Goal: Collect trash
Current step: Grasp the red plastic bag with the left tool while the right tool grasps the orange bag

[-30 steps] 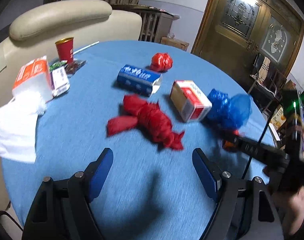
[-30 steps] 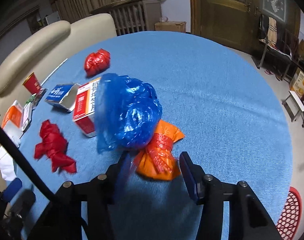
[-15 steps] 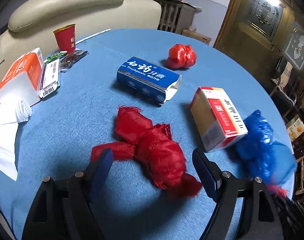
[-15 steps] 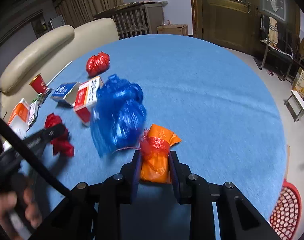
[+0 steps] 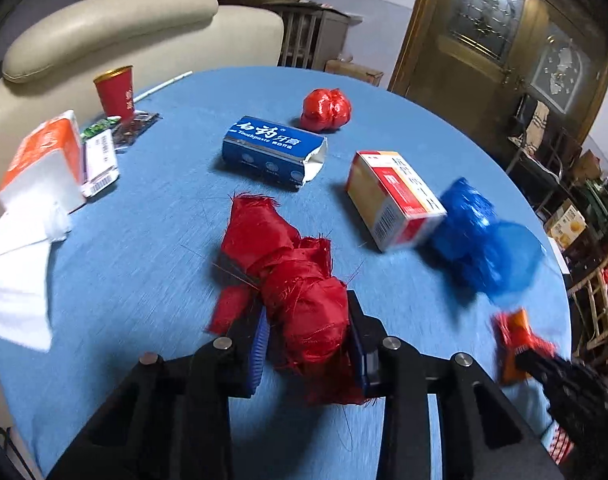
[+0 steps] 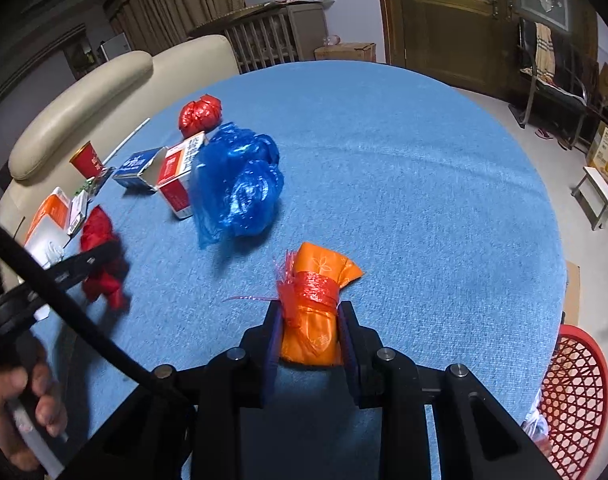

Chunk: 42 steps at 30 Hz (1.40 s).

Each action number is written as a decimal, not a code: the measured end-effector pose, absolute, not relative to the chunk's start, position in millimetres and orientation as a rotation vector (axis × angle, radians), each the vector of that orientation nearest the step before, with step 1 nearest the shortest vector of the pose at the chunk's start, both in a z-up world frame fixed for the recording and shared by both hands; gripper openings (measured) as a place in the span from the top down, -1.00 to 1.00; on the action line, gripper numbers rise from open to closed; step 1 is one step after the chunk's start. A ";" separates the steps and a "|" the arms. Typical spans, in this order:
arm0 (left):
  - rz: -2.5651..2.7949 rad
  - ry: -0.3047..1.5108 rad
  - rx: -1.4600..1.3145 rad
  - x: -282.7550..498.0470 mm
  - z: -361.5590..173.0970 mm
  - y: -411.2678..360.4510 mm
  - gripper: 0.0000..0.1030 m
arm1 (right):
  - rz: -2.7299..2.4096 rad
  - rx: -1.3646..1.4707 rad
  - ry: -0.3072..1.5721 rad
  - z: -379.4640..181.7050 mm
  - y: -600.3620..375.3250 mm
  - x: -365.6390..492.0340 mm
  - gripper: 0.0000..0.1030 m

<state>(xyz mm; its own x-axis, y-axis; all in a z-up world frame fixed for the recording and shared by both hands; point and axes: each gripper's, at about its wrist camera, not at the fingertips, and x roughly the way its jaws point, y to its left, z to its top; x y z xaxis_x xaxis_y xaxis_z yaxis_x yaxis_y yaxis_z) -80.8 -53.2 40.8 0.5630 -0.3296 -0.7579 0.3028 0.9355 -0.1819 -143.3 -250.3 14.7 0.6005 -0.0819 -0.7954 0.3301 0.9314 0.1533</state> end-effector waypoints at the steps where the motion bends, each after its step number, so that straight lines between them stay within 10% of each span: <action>1: -0.375 0.895 -0.030 -87.7 42.2 -50.2 0.29 | -0.238 0.300 0.895 15.3 -248.0 -144.6 0.42; 42: -0.445 0.865 0.073 -156.2 57.9 -70.6 0.29 | -0.192 0.314 0.858 30.4 -241.9 -189.3 0.47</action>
